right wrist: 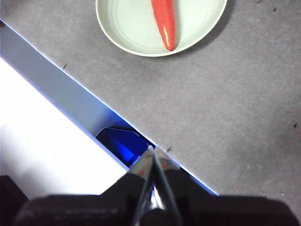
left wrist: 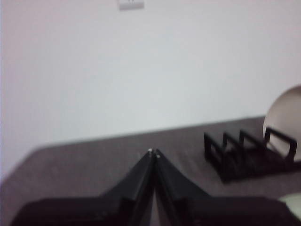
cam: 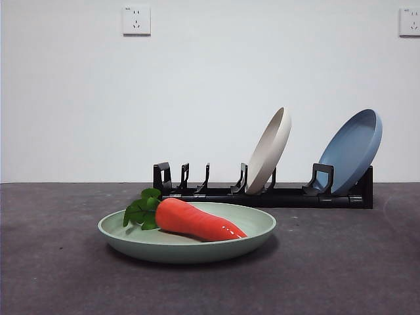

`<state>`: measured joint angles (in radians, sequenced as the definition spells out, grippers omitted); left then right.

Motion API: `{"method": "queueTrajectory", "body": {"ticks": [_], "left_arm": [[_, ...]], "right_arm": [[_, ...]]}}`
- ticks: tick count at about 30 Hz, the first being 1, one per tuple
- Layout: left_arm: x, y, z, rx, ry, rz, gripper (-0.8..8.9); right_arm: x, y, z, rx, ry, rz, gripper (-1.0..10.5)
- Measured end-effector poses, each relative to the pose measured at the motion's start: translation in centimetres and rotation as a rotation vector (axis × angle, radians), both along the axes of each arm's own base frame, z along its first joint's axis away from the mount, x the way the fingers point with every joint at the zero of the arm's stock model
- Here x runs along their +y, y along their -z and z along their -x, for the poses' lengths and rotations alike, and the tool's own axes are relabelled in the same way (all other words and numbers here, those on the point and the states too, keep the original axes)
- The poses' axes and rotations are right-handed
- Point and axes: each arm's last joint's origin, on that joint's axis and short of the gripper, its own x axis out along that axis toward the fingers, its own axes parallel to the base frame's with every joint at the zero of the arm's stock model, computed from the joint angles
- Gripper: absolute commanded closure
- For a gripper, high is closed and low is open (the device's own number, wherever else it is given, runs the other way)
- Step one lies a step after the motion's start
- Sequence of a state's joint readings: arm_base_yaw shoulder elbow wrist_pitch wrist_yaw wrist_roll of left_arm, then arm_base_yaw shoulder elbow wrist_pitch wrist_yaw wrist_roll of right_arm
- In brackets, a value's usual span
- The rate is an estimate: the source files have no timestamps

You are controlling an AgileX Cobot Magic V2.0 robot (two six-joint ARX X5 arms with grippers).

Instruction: Take the green plate from the plate rack,put the plate on the table,take the carrot from the table,put the carrot in the plate

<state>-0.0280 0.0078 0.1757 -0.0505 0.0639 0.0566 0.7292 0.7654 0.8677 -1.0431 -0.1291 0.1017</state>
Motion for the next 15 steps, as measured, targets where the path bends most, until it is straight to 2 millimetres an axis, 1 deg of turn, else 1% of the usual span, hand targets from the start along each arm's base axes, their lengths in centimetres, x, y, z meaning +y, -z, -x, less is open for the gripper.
{"method": "queueTrajectory", "body": {"ticks": [2,5,8,15], "left_arm": [[0.0,1.8,-0.6,0.045,0.013,0.025,8.16],[-0.1,3.6,-1.0,0.1,0.024,0.055,8.17],[-0.1,4.5,-1.2,0.126,0.028,0.071,8.16],[-0.1,5.4,-1.3,0.178,0.026,0.078,8.17]], "right_arm": [[0.0,0.0,0.0,0.0,0.0,0.0,9.5],[0.0,0.0,0.0,-0.002,0.001,0.0,9.5],[0.0,0.0,0.0,-0.003,0.001,-0.001,9.5],[-0.1,0.0,0.1,-0.004,0.001,-0.001,9.5]]}}
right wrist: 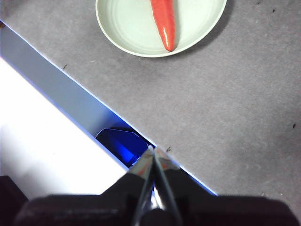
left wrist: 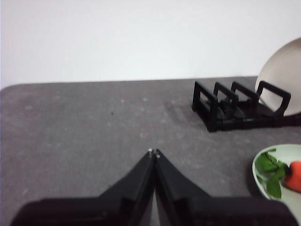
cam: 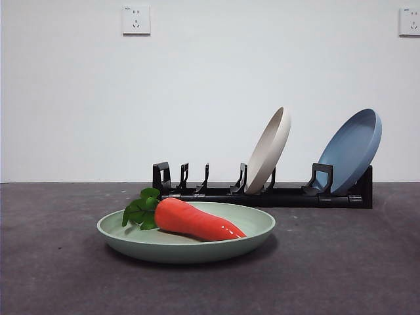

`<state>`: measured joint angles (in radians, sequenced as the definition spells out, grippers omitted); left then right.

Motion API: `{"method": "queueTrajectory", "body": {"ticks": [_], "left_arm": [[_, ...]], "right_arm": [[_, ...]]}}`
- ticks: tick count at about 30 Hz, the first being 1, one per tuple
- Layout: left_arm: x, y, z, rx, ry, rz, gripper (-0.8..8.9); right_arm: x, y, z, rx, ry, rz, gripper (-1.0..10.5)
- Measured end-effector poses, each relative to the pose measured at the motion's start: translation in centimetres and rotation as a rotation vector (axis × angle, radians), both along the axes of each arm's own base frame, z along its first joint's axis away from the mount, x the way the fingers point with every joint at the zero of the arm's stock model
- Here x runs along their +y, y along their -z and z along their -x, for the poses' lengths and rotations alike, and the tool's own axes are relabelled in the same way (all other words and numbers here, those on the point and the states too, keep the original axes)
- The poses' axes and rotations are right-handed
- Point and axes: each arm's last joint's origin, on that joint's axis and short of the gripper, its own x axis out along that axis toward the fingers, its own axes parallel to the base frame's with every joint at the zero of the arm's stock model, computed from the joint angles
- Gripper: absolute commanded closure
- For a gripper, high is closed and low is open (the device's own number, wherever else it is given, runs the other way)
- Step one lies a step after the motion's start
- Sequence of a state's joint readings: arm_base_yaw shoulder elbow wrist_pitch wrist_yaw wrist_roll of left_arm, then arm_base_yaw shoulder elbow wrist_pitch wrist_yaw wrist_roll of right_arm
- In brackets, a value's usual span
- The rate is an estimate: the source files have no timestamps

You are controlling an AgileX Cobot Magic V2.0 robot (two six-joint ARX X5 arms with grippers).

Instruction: Take the green plate from the plate rack,put the plate on the table,take the carrot from the table,put the carrot in the plate

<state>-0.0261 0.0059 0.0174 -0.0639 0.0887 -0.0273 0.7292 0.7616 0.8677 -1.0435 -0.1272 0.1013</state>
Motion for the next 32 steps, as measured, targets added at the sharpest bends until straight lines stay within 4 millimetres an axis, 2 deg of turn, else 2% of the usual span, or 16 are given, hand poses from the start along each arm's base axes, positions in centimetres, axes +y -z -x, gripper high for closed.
{"method": "queueTrajectory", "body": {"ticks": [9,25,32], "left_arm": [[0.0,1.1,0.1,0.111,-0.002,-0.002,8.17],[0.0,1.1,0.1,0.115,-0.003,-0.003,8.16],[0.0,1.1,0.1,0.115,-0.003,-0.003,8.17]], "right_arm": [[0.0,0.0,0.0,0.0,0.001,0.0,9.5],[0.0,0.0,0.0,-0.003,-0.002,0.002,9.5],[-1.1,-0.6,0.5,-0.147,-0.033,0.06,9.5]]}}
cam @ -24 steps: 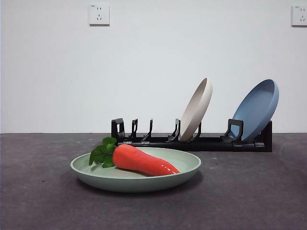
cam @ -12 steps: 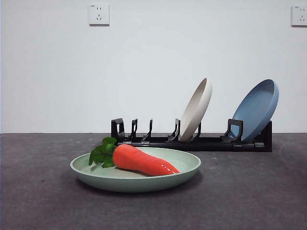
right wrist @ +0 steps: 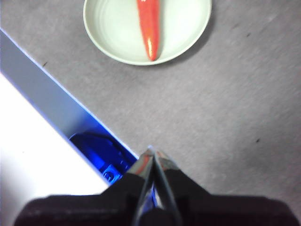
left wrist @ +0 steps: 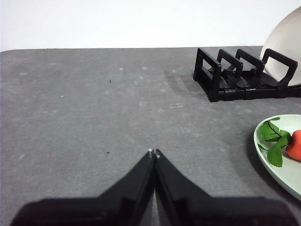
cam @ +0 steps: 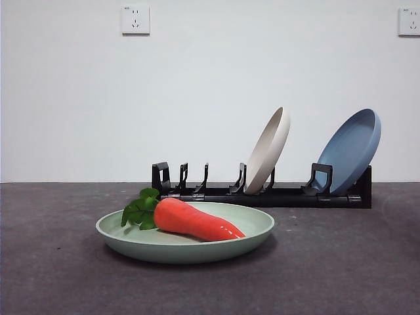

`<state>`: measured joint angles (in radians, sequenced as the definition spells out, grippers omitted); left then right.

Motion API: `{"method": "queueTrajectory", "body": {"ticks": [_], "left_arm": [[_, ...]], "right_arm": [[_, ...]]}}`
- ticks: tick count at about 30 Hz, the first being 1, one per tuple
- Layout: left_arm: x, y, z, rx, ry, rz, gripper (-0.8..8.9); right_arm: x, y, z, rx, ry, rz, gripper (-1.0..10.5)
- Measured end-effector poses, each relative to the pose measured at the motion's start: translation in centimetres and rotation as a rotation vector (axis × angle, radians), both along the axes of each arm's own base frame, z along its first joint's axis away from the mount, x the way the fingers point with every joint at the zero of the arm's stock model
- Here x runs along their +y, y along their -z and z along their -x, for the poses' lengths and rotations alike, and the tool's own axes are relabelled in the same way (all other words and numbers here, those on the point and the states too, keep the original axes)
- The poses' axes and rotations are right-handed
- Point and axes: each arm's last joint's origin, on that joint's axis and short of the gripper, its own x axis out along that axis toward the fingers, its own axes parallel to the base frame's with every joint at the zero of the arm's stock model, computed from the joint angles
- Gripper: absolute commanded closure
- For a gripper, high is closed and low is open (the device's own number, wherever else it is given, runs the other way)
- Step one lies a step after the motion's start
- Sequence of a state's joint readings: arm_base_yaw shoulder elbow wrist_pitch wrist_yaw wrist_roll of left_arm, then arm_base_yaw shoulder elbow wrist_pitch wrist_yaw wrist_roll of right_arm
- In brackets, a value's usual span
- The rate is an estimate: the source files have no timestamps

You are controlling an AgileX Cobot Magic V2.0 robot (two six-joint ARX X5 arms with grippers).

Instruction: Take the green plate from the plate rack,put the plate on the table,take the carrot from the table,put the carrot in the plate

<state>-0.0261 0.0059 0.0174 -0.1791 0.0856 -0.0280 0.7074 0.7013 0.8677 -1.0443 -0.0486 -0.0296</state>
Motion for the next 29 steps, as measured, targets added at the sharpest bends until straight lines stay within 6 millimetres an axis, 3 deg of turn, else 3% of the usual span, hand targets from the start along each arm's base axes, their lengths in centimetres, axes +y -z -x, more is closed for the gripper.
{"method": "queueTrajectory", "body": {"ticks": [4,10,13,16,29], "left_arm": [[0.0,0.0,0.0,0.0,0.0,0.0,8.17],[0.0,0.0,0.0,0.0,0.0,0.0,8.17],[0.0,0.0,0.0,0.0,0.0,0.0,8.17],[0.0,0.0,0.0,0.0,0.0,0.0,8.17],[0.0,0.0,0.0,0.0,0.0,0.0,8.17]], "right_arm": [[-1.8,-1.0,0.7,-0.129,0.053,-0.054,9.5],[-4.5,-3.9,2.0,-0.51,0.255,-0.241,9.5],[-5.3,-4.1,2.5,-0.675,0.337,-0.303,9.5],[-5.5,-2.2,1.9,-0.729,0.399,-0.321,9.5],[-5.3,11.3,-0.7,-0.744,0.488,-0.416,9.5]]}}
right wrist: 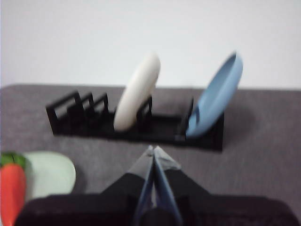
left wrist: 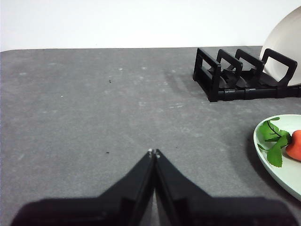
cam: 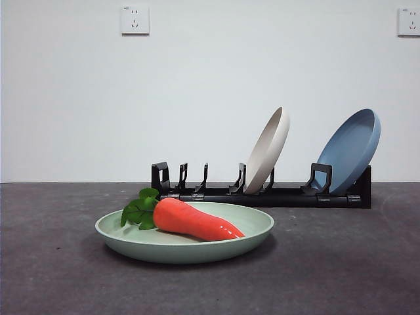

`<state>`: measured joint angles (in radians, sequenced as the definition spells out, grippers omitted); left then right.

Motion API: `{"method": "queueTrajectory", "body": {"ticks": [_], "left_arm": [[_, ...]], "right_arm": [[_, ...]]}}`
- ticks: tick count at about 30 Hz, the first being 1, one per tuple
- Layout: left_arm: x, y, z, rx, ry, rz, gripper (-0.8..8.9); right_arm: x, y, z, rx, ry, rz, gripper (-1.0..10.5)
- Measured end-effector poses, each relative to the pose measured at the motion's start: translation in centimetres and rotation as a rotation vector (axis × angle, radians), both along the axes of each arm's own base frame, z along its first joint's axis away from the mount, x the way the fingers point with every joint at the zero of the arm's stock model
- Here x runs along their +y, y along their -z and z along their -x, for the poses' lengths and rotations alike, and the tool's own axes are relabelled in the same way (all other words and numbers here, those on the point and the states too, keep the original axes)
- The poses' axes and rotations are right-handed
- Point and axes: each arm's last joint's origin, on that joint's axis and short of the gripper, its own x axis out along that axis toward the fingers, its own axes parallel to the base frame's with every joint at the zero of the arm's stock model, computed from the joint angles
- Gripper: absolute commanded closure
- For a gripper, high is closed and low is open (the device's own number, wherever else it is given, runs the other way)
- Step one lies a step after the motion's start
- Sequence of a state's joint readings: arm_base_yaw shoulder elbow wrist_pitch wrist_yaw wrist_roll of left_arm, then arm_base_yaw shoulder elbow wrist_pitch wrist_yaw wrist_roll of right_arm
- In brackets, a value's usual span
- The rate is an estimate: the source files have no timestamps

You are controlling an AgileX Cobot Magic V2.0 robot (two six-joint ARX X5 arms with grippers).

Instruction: Take the green plate from the plate rack,put the plate on the table,take the carrot from the table,put the carrot in the plate

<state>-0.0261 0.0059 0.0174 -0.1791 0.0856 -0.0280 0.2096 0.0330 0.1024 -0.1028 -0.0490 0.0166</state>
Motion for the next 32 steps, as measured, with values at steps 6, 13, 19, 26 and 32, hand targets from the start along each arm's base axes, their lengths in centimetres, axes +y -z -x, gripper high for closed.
{"method": "queueTrajectory", "body": {"ticks": [6,13,19,26,32], "left_arm": [[0.0,0.0,0.0,0.0,0.0,0.0,8.17],[0.0,0.0,0.0,0.0,0.0,0.0,8.17],[0.0,0.0,0.0,0.0,0.0,0.0,8.17],[0.0,0.0,0.0,0.0,0.0,0.0,8.17],[0.0,0.0,0.0,0.0,0.0,0.0,8.17]], "right_arm": [[0.0,1.9,-0.2,0.037,0.009,0.001,9.5],[-0.1,3.0,-0.2,0.121,0.014,0.017,9.5],[-0.1,3.3,-0.2,0.147,0.016,0.012,9.5],[-0.1,3.3,-0.2,0.148,0.016,0.012,9.5],[-0.1,3.3,-0.2,0.148,0.016,0.012,9.5]]}}
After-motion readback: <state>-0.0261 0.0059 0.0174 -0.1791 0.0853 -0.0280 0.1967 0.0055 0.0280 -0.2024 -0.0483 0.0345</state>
